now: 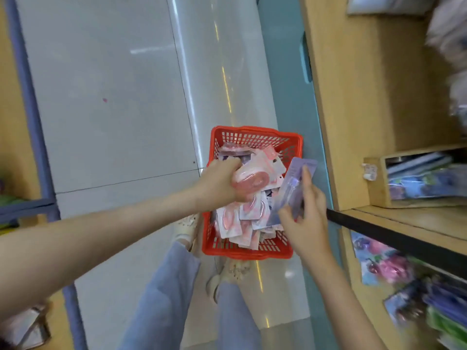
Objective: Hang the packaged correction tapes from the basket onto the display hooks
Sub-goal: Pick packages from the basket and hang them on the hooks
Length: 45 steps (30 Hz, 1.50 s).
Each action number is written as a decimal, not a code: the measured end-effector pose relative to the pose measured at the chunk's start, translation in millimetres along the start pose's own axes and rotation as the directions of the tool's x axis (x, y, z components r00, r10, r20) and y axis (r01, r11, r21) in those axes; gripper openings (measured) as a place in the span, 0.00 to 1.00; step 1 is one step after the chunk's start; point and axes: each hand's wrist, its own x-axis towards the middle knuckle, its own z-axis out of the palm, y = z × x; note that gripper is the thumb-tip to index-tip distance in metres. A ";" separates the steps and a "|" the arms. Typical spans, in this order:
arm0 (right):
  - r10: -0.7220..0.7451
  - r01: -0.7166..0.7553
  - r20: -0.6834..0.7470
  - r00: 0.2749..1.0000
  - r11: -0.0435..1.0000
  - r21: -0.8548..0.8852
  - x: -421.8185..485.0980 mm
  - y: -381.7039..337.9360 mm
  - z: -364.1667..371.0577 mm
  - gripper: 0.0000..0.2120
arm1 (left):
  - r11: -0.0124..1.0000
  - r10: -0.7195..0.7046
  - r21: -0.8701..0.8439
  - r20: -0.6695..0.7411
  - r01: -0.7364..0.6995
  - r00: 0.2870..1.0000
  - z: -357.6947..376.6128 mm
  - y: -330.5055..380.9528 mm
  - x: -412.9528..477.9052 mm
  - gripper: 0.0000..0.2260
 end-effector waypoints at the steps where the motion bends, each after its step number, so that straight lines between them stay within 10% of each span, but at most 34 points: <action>1: -0.028 0.028 0.003 1.000 1.000 0.005 -13.3 -23.3 -15.0 0.38 | 0.998 0.013 -0.060 0.014 -0.013 1.000 -10.7 18.5 -29.2 0.26; 7: -0.145 0.146 0.039 0.989 0.988 -0.038 -108.1 -137.3 -93.0 0.38 | 0.804 0.162 -0.575 -0.034 -0.152 0.986 -50.2 118.4 -193.1 0.17; 21: -0.115 0.129 -0.421 0.900 0.992 0.005 -409.7 -200.1 -214.1 0.33 | 0.680 0.666 -0.478 0.086 -0.556 0.741 8.2 272.2 -423.8 0.14; 33: -0.060 -0.038 -0.843 0.535 0.995 -0.095 -667.5 -157.4 -300.2 0.34 | 0.532 0.836 -0.512 0.441 -0.675 0.325 138.5 375.8 -603.9 0.18; 45: -0.137 -0.230 -0.981 0.136 0.959 -0.166 -947.1 -74.9 -462.2 0.33 | 0.270 0.928 -0.700 0.372 -0.662 -0.014 350.6 492.8 -807.7 0.15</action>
